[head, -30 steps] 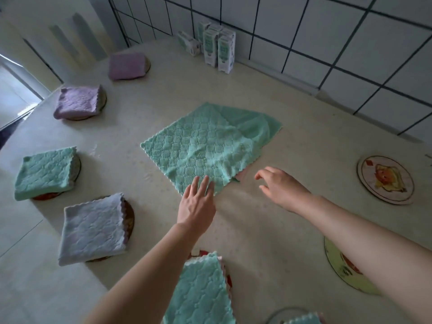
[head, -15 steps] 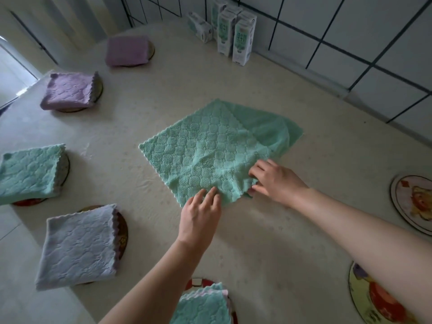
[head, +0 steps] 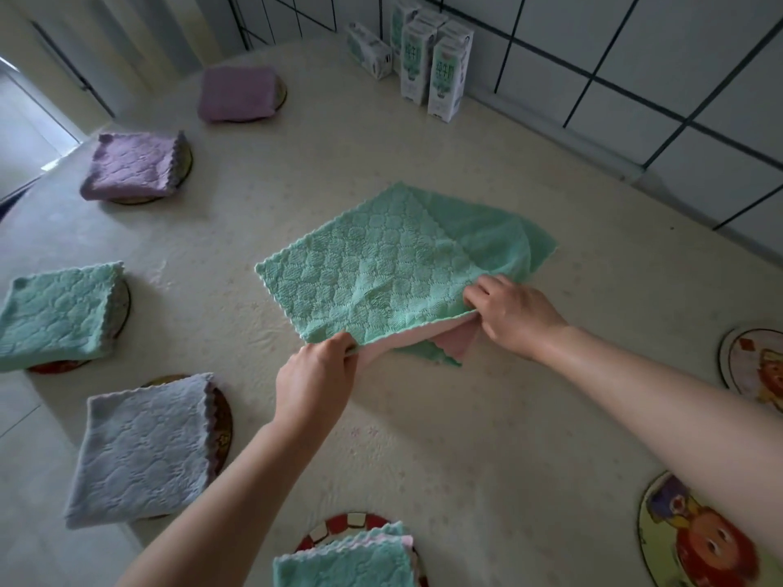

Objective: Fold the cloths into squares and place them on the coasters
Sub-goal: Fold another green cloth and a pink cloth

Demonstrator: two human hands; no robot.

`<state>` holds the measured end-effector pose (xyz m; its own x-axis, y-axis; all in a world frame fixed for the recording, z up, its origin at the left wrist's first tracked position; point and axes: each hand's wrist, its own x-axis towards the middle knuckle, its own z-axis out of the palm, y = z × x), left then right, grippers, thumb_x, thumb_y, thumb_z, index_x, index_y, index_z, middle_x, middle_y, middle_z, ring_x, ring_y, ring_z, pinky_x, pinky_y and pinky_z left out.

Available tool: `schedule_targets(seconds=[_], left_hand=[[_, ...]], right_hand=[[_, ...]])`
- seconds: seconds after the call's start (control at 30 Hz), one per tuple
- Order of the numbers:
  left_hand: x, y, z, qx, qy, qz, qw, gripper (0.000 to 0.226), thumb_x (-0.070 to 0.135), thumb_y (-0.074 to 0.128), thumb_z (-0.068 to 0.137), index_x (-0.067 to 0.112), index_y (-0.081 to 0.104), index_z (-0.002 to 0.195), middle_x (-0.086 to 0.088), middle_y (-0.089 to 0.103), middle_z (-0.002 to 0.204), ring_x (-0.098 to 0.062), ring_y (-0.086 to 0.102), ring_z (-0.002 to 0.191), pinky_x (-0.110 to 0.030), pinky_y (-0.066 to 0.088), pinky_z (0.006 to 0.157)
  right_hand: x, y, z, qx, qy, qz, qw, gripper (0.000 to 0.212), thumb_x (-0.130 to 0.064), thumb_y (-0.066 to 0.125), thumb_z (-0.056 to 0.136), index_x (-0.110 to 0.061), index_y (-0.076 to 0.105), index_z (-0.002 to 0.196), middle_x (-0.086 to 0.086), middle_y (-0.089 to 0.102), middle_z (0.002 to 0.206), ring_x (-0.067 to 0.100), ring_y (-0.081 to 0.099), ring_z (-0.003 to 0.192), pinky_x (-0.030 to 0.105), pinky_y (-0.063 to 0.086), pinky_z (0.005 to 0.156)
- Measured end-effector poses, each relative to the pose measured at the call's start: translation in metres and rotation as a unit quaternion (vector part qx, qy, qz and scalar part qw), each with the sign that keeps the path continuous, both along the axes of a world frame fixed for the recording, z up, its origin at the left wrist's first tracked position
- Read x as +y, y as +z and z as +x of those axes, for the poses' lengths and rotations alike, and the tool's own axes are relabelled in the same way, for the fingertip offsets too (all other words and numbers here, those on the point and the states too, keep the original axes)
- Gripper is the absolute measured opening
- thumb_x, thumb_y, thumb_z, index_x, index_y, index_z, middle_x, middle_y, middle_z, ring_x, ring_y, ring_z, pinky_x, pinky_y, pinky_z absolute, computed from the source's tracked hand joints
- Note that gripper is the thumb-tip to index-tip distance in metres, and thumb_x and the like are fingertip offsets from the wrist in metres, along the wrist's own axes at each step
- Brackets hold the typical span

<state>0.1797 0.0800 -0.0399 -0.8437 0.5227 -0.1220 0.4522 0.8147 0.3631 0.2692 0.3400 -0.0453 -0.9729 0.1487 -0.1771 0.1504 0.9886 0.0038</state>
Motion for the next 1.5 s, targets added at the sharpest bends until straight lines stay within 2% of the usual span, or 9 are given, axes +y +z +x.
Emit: schedule_targets(seconds=[0.37, 0.5, 0.6, 0.7, 0.77, 0.87, 1.03, 1.23, 1.5], left_hand=[[-0.006, 0.048, -0.055, -0.142, 0.098, 0.131, 0.976, 0.015, 0.009, 0.063, 0.085, 0.02, 0.073, 0.082, -0.003, 0.069, 0.07, -0.017, 0.063, 0.05, -0.03, 0.057, 0.047], [-0.003, 0.068, -0.088, -0.204, 0.198, 0.264, 0.922, 0.028, -0.002, 0.062, 0.082, 0.024, 0.073, 0.079, -0.017, 0.071, 0.087, -0.03, 0.069, 0.063, -0.049, 0.06, 0.064], [-0.002, 0.083, -0.104, -0.151, 0.186, 0.304, 0.922, 0.023, 0.011, 0.061, 0.073, 0.029, 0.074, 0.069, -0.012, 0.069, 0.07, -0.026, 0.068, 0.061, -0.052, 0.059, 0.071], [0.006, 0.111, -0.104, -0.068, 0.156, 0.328, 0.929, 0.023, 0.021, 0.056, 0.07, 0.036, 0.073, 0.071, -0.006, 0.066, 0.063, -0.022, 0.065, 0.064, -0.042, 0.058, 0.072], [0.012, 0.13, -0.095, -0.014, 0.135, 0.331, 0.934, 0.023, 0.02, 0.054, 0.075, 0.026, 0.075, 0.082, -0.009, 0.07, 0.073, -0.022, 0.065, 0.072, -0.032, 0.053, 0.071], [0.019, 0.151, -0.071, 0.072, 0.1, 0.333, 0.935, 0.022, 0.01, 0.055, 0.082, 0.012, 0.075, 0.092, -0.002, 0.068, 0.078, -0.009, 0.056, 0.072, -0.018, 0.038, 0.061], [0.03, 0.153, -0.005, 0.102, 0.041, 0.368, 0.923, 0.021, 0.001, 0.056, 0.083, 0.009, 0.073, 0.091, 0.003, 0.066, 0.078, 0.0, 0.053, 0.069, -0.006, 0.036, 0.06], [0.027, 0.108, 0.107, 0.112, -0.018, 0.326, 0.939, 0.016, 0.004, 0.062, 0.086, 0.011, 0.073, 0.095, 0.001, 0.07, 0.078, -0.012, 0.059, 0.07, -0.002, 0.035, 0.061], [0.008, 0.044, 0.272, 0.049, 0.03, 0.26, 0.964, 0.023, 0.0, 0.06, 0.087, 0.012, 0.073, 0.101, 0.001, 0.073, 0.099, -0.01, 0.067, 0.087, -0.019, 0.047, 0.081]], right_hand=[[0.014, 0.052, -0.041, 0.061, -0.127, -0.026, 0.99, 0.006, -0.014, 0.042, 0.093, -0.019, 0.041, 0.095, 0.013, 0.065, 0.086, 0.032, 0.061, 0.069, 0.032, 0.037, 0.056], [0.005, 0.078, -0.067, 0.141, -0.242, -0.263, 0.923, 0.007, -0.015, 0.036, 0.097, -0.016, 0.042, 0.096, 0.017, 0.061, 0.09, 0.031, 0.064, 0.066, 0.043, 0.054, 0.053], [0.004, 0.103, -0.076, 0.204, -0.265, -0.344, 0.877, 0.007, -0.013, 0.038, 0.098, -0.013, 0.044, 0.1, 0.014, 0.061, 0.098, 0.027, 0.067, 0.08, 0.047, 0.058, 0.065], [0.006, 0.13, -0.073, 0.274, -0.226, -0.319, 0.879, 0.01, -0.013, 0.042, 0.098, -0.01, 0.049, 0.105, 0.008, 0.062, 0.094, 0.018, 0.062, 0.075, 0.032, 0.054, 0.062], [0.008, 0.145, -0.062, 0.326, -0.192, -0.311, 0.872, 0.01, -0.014, 0.046, 0.097, -0.009, 0.051, 0.105, 0.001, 0.061, 0.091, 0.006, 0.056, 0.07, 0.014, 0.046, 0.058], [0.012, 0.164, -0.033, 0.374, -0.157, -0.302, 0.863, 0.012, -0.011, 0.054, 0.093, -0.007, 0.055, 0.104, -0.001, 0.062, 0.093, 0.004, 0.056, 0.076, 0.01, 0.045, 0.068], [0.026, 0.17, 0.048, 0.392, -0.117, -0.26, 0.875, 0.026, 0.005, 0.051, 0.084, -0.008, 0.059, 0.105, 0.006, 0.067, 0.106, 0.014, 0.063, 0.099, 0.017, 0.046, 0.088], [0.042, 0.138, 0.172, 0.342, -0.105, -0.196, 0.913, 0.037, 0.014, 0.049, 0.079, -0.008, 0.065, 0.104, 0.006, 0.07, 0.108, 0.017, 0.065, 0.097, 0.009, 0.037, 0.084], [0.037, 0.066, 0.321, 0.208, -0.116, -0.221, 0.946, 0.027, 0.002, 0.051, 0.089, -0.013, 0.064, 0.108, 0.002, 0.066, 0.098, -0.012, 0.041, 0.06, 0.008, 0.038, 0.05]])
